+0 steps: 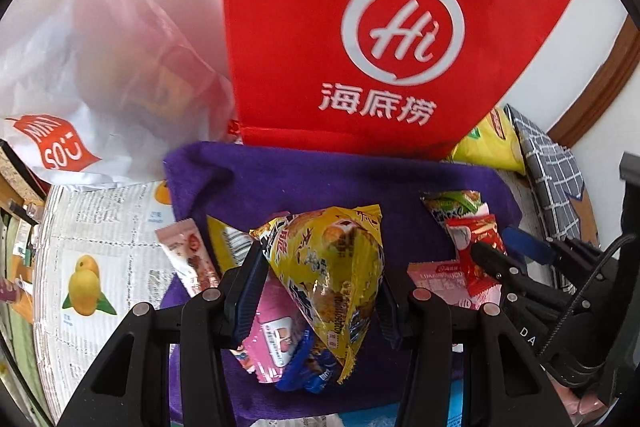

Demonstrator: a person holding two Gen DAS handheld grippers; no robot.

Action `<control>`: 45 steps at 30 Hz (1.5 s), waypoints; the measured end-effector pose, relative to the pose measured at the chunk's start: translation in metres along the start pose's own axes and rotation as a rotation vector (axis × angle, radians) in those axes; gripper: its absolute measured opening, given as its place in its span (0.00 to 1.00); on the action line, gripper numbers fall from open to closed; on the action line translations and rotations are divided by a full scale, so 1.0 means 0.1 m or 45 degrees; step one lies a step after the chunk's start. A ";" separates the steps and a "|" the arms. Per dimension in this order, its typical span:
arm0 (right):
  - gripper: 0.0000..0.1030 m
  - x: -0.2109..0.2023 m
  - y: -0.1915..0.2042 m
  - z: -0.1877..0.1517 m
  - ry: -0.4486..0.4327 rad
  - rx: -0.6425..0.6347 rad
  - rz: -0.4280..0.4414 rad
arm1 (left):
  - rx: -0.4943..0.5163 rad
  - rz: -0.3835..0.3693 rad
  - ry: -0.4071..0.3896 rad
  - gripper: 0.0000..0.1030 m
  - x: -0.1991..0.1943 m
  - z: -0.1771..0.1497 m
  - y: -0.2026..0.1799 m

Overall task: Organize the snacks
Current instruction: 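Open the right gripper releasing the red packet on the towel while the left releases the yellow bag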

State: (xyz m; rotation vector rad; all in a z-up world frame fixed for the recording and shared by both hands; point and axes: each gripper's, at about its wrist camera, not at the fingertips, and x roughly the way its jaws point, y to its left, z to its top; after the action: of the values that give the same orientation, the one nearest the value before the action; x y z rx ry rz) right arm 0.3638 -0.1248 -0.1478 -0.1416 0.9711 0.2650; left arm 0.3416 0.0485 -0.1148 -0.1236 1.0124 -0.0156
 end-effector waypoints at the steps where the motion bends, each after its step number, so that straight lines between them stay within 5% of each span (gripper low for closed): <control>1: 0.39 0.00 0.00 0.00 0.000 -0.002 -0.001 | 0.003 -0.001 0.010 0.46 0.03 -0.01 -0.01; 22: 0.47 -0.06 -0.02 0.01 -0.010 -0.001 -0.026 | 0.080 0.104 0.030 0.47 0.18 -0.03 -0.19; 36: 0.70 -0.46 -0.02 0.05 -0.147 0.055 -0.061 | 0.093 0.113 -0.088 0.81 -0.21 0.02 -0.15; 45: 0.83 -1.00 0.06 -0.07 -0.265 0.103 -0.001 | 0.070 0.091 -0.235 0.88 -0.90 -0.03 -0.11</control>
State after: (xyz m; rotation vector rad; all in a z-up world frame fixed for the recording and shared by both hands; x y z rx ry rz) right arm 0.3028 -0.1368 -0.0687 -0.0394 0.7738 0.2341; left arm 0.2920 0.0433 -0.0386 -0.0377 0.8304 0.0328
